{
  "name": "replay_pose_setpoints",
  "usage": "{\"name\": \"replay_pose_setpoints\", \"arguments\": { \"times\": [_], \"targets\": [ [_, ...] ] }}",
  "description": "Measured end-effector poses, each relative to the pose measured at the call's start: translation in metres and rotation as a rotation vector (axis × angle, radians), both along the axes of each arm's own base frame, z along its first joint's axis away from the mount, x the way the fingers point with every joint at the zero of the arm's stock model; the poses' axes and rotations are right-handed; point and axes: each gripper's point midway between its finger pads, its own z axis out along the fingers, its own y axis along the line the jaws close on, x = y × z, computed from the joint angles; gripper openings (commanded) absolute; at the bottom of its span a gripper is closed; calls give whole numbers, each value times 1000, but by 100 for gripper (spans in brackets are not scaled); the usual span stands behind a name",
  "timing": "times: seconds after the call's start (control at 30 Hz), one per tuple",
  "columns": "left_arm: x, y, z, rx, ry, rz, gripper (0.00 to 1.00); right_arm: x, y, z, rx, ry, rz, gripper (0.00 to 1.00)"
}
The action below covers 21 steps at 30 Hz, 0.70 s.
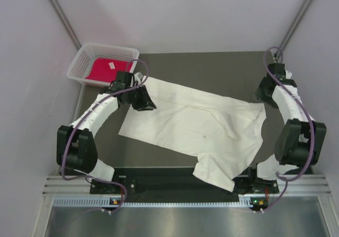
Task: Fold and stack the t-shirts
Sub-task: Fold the tshirt
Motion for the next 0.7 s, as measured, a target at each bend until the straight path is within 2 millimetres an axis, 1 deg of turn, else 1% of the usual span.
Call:
{"name": "replay_pose_setpoints", "arguments": {
  "times": [0.03, 0.07, 0.1, 0.17, 0.2, 0.23, 0.27, 0.3, 0.33, 0.4, 0.47, 0.53, 0.6, 0.7],
  "targets": [
    [-5, -3, 2, -6, -7, -6, 28, -2, 8, 10, -9, -22, 26, 68],
    [-12, -6, 2, -11, -8, -11, 28, -5, 22, 20, -18, -50, 65, 67],
    [-19, -7, 2, -14, -5, -14, 28, -8, 38, 26, -17, -72, 110, 61],
    [-35, -11, 0, -21, 3, -18, 28, -20, 89, 33, 13, -122, 249, 51],
    [-42, -13, -1, -24, 6, -19, 28, -30, 121, 31, 46, -138, 335, 39],
    [-49, -14, -1, -31, 10, -18, 28, -42, 151, 28, 88, -161, 419, 30],
    [-56, -16, -1, -35, 8, -20, 28, -56, 180, 22, 135, -169, 493, 25],
    [-63, -17, -1, -44, 8, -17, 28, -72, 197, 12, 171, -161, 537, 19],
    [-70, -18, 0, -50, 6, -15, 27, -85, 207, 3, 196, -140, 559, 18],
    [-84, -19, 3, -60, -3, -7, 28, -107, 218, -21, 222, -76, 572, 17],
    [-94, -19, 8, -71, -17, 1, 28, -118, 219, -40, 223, -20, 564, 17],
    [-102, -17, 12, -80, -31, 13, 28, -119, 220, -54, 215, 11, 557, 17],
    [-107, -14, 17, -90, -48, 29, 28, -118, 218, -65, 194, 30, 549, 18],
    [-114, -10, 26, -99, -68, 46, 28, -111, 216, -77, 167, 41, 541, 18]
  ]
}}
